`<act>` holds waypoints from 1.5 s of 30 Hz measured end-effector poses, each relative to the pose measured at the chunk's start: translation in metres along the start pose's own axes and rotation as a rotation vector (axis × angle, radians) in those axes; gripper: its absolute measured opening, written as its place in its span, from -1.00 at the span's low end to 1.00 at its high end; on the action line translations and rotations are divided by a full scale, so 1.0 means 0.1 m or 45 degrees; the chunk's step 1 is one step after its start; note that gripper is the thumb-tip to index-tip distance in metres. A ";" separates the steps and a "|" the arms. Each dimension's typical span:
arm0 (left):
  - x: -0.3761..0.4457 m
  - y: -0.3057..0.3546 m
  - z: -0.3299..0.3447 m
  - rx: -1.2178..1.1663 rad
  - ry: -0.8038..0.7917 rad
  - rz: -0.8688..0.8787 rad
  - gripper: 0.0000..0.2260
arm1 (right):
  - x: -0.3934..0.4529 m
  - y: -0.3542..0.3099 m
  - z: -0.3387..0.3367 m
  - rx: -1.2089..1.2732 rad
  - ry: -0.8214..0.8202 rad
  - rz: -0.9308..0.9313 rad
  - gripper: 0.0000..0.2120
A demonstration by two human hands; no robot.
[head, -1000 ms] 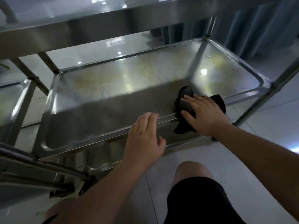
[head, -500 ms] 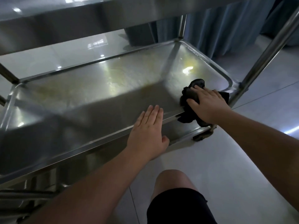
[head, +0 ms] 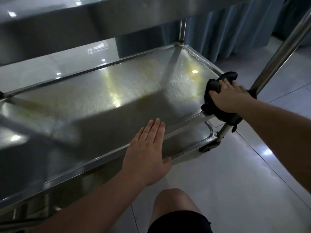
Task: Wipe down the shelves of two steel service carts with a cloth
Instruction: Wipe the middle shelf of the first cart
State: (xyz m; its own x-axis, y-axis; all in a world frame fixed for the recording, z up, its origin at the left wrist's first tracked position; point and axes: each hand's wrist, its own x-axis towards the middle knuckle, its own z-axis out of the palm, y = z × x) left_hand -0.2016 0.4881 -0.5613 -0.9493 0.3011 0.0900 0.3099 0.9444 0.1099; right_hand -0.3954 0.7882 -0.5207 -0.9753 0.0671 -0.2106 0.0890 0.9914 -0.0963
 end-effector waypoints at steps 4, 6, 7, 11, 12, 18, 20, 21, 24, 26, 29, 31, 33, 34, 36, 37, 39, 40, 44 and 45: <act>0.01 -0.03 -0.01 0.001 -0.008 0.023 -0.08 | 0.21 -0.06 -0.02 0.013 0.050 0.053 -0.24; 0.01 -0.04 -0.03 -0.020 -0.021 0.028 -0.07 | 0.32 -0.12 -0.05 0.046 0.080 0.052 -0.24; 0.00 -0.05 -0.04 -0.031 -0.027 0.029 -0.07 | 0.40 -0.16 -0.08 0.057 0.093 0.031 -0.25; 0.01 -0.03 -0.04 -0.057 -0.026 0.032 -0.07 | 0.65 -0.45 -0.14 0.097 0.144 -0.081 -0.25; 0.01 -0.02 -0.03 -0.059 -0.027 0.025 -0.07 | 0.68 -0.58 -0.13 0.110 0.150 -0.117 -0.25; 0.02 -0.03 -0.02 -0.016 -0.040 0.023 -0.05 | 0.15 -1.36 0.09 0.084 0.045 -0.661 -0.26; 0.01 -0.02 -0.04 -0.027 -0.046 0.028 -0.05 | -0.06 -1.27 0.20 0.021 0.003 -0.835 -0.22; 0.01 -0.01 -0.04 -0.034 -0.051 0.030 -0.05 | -0.08 -1.15 0.21 0.012 -0.009 -0.858 -0.20; -0.02 0.01 -0.04 -0.045 -0.056 0.028 -0.06 | 0.17 -0.71 0.08 0.036 0.054 -0.675 -0.31; -0.03 0.02 -0.04 -0.054 -0.036 0.025 -0.07 | 0.47 -0.41 -0.07 0.098 0.175 -0.387 -0.39; -0.02 0.03 -0.03 -0.071 -0.023 0.020 -0.07 | 0.76 -0.26 -0.11 0.124 0.247 -0.064 -0.28; -0.01 0.02 -0.02 -0.061 -0.017 0.013 -0.05 | 0.75 -0.46 -0.06 0.158 0.232 0.000 -0.24; -0.01 0.01 -0.02 -0.052 -0.030 0.007 -0.04 | 0.55 -0.77 -0.03 0.218 0.218 -0.096 -0.29; -0.01 0.01 -0.02 -0.048 -0.030 0.005 -0.04 | 0.41 -0.92 0.00 0.227 0.211 -0.190 -0.33; -0.01 0.01 -0.04 -0.028 -0.030 0.011 -0.03 | 0.09 -1.16 0.13 0.159 0.134 -0.483 -0.34; -0.02 0.01 -0.04 -0.023 -0.035 0.023 -0.03 | -0.04 -1.22 0.19 0.097 0.076 -0.646 -0.30; -0.03 0.01 -0.05 -0.025 -0.046 0.035 -0.03 | -0.17 -1.16 0.23 0.027 -0.028 -0.843 -0.22; -0.03 0.01 -0.06 -0.030 -0.057 0.035 -0.03 | -0.16 -1.05 0.20 0.026 -0.052 -0.850 -0.21; -0.03 0.04 -0.05 -0.029 -0.063 0.021 -0.04 | 0.17 -0.37 -0.04 0.093 0.156 -0.367 -0.47; -0.03 0.05 -0.05 -0.029 -0.062 0.014 -0.04 | 0.26 -0.23 -0.07 0.132 0.225 -0.158 -0.46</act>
State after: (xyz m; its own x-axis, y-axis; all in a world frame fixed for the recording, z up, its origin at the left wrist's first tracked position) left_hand -0.1974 0.4909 -0.5557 -0.9472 0.3178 0.0428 0.3206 0.9380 0.1316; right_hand -0.4237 0.7682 -0.5172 -0.9995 -0.0270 -0.0183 -0.0225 0.9770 -0.2123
